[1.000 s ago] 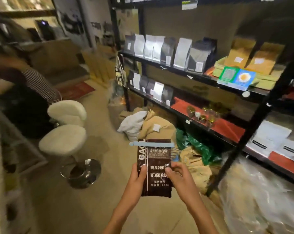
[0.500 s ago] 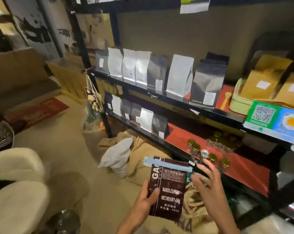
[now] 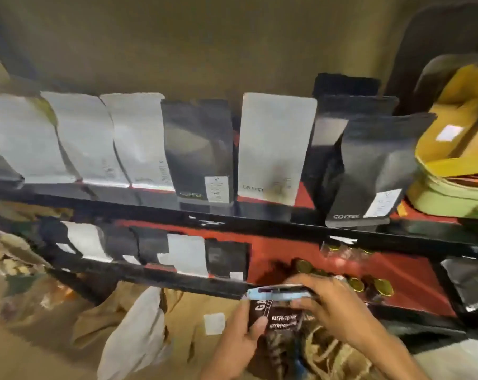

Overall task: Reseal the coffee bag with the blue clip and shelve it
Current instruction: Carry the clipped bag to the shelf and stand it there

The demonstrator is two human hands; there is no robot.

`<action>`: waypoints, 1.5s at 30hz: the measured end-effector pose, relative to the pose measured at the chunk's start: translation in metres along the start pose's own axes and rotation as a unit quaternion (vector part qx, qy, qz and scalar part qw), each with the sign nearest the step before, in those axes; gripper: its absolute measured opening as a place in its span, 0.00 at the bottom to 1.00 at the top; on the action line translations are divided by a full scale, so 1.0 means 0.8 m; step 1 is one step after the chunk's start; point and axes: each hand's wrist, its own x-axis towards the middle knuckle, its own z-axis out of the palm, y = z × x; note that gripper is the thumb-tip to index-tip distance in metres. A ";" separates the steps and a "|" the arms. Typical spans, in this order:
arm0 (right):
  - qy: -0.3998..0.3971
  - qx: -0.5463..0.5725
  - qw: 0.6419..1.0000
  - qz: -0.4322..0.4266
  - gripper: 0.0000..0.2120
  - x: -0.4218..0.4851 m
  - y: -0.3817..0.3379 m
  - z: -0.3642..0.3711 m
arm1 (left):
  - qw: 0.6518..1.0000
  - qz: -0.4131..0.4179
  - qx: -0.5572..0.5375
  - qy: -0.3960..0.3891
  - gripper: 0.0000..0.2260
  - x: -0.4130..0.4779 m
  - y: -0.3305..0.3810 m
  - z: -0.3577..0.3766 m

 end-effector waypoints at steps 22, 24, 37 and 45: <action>0.125 -0.003 0.989 0.081 0.20 0.149 0.143 0.137 | 0.910 0.173 0.369 0.079 0.20 0.277 -0.105 -0.094; 0.120 0.002 0.990 0.074 0.17 0.153 0.142 0.140 | 0.888 0.207 0.402 0.083 0.20 0.276 -0.104 -0.093; 0.160 0.017 0.984 0.073 0.16 0.151 0.144 0.166 | 0.887 0.269 0.370 0.060 0.11 0.272 -0.097 -0.101; 0.137 0.071 0.981 0.116 0.15 0.152 0.148 0.154 | 0.890 0.221 0.394 0.053 0.18 0.274 -0.093 -0.100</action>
